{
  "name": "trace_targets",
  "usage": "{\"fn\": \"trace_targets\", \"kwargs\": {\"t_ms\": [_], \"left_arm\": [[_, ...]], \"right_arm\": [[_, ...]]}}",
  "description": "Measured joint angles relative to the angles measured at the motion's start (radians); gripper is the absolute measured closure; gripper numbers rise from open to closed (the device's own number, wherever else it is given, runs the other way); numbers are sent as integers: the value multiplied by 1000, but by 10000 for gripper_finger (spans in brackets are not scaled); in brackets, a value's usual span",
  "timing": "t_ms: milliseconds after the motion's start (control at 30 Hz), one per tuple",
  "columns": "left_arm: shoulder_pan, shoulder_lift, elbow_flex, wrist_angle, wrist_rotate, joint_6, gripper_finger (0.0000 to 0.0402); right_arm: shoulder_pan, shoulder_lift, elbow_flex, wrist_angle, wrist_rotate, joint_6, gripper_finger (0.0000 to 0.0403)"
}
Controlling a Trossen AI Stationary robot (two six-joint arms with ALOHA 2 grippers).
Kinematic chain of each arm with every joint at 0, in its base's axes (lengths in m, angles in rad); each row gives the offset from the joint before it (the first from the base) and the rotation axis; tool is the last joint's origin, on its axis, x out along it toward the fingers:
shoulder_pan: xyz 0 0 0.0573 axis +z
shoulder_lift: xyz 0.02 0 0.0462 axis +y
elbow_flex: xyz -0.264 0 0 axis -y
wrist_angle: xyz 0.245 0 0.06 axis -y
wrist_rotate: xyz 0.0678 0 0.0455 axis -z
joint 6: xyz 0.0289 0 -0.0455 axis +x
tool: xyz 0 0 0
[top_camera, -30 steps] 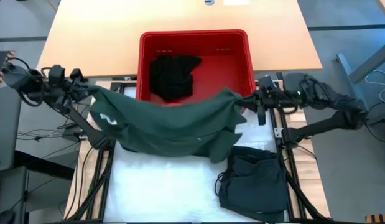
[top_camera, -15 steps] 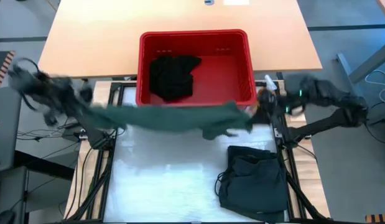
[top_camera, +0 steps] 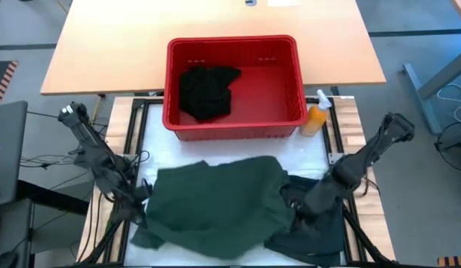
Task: Fold laundry
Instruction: Fold the green shirt
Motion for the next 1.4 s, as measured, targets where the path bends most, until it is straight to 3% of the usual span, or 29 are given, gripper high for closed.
{"fn": "trace_targets", "kwargs": {"t_ms": [133,333,600,1033,1400], "left_arm": [[-20,48,-14,-30,107,-67,401],[-51,74,-15,-16,172,-126,401],[-83,104,-15,57,144,-150,401],[-148,290,-15,90,205,-220,401],[-154,349,-15,181,45,-218,399]], "right_arm": [[30,53,1,11,-93,108,377],[53,124,-1,79,-171,222,376],[61,169,0,136,-283,319,375],[31,173,0,-16,-276,329,366],[11,200,0,-29,-338,326,354]]}}
